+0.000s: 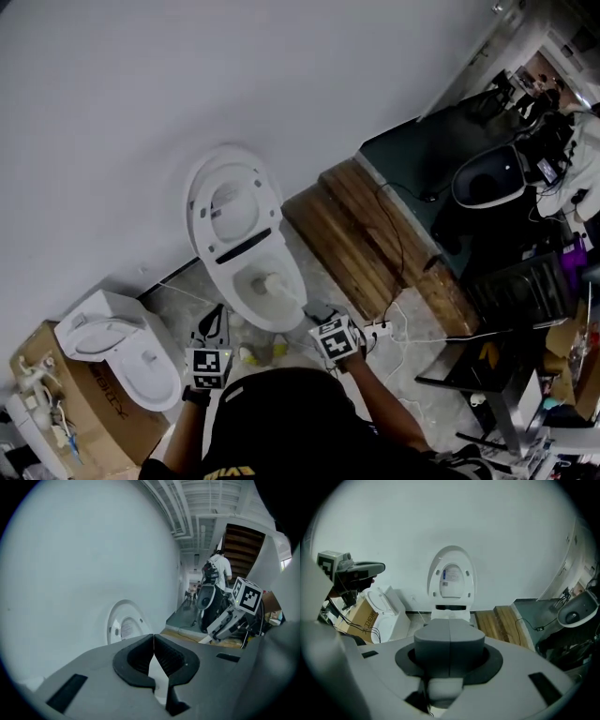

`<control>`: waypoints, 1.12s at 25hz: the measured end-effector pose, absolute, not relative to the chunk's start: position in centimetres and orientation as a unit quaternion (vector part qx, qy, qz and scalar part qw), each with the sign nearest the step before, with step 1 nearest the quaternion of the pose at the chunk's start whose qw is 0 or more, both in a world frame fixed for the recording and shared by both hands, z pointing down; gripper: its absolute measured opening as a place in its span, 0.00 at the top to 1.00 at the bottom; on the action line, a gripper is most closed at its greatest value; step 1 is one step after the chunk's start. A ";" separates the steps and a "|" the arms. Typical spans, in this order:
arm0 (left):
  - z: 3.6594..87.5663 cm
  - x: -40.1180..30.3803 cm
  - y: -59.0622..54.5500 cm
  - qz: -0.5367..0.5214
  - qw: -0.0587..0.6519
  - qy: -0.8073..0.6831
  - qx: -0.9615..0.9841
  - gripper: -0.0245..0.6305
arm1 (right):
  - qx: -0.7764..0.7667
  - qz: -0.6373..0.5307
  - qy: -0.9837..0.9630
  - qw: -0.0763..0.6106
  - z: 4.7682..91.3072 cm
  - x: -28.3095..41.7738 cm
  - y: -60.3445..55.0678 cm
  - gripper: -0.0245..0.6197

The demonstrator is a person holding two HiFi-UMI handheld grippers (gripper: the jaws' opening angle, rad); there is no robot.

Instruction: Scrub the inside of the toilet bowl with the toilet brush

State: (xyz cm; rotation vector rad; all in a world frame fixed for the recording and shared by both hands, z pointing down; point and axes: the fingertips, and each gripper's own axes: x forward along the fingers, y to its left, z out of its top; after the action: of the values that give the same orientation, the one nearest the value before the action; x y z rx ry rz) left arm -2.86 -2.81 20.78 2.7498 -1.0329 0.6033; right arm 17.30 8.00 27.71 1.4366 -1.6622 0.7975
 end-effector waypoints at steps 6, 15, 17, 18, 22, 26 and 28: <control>20.4 -4.3 -3.9 0.197 0.068 -0.353 0.912 0.93 | 0.574 0.305 -0.654 0.386 26.8 16.9 7.0 0.71; 19.5 -4.8 -5.3 0.186 0.046 -0.367 0.910 0.93 | 0.577 0.291 -0.659 0.383 25.6 16.6 5.4 0.71; 19.4 -5.0 -5.5 0.186 0.045 -0.368 0.910 0.93 | 0.580 0.290 -0.660 0.380 25.4 16.6 5.1 0.71; 19.4 -5.1 -5.6 0.186 0.045 -0.369 0.910 0.93 | 0.580 0.289 -0.660 0.379 25.3 16.6 4.9 0.71; 19.4 -5.2 -5.9 0.185 0.047 -0.372 0.908 0.93 | 0.585 0.285 -0.660 0.376 25.0 16.8 4.6 0.71; 19.4 -5.1 -6.0 0.186 0.046 -0.371 0.909 0.93 | 0.583 0.284 -0.660 0.380 25.0 16.9 4.5 0.71; 19.4 -5.0 -6.1 0.186 0.047 -0.371 0.909 0.93 | 0.586 0.279 -0.658 0.382 24.8 17.0 4.4 0.71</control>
State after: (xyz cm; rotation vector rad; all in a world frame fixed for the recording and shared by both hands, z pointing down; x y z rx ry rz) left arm -4.95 -6.05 19.39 2.7723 -1.1321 0.5675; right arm 16.98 4.35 24.84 1.4952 -1.6782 0.7131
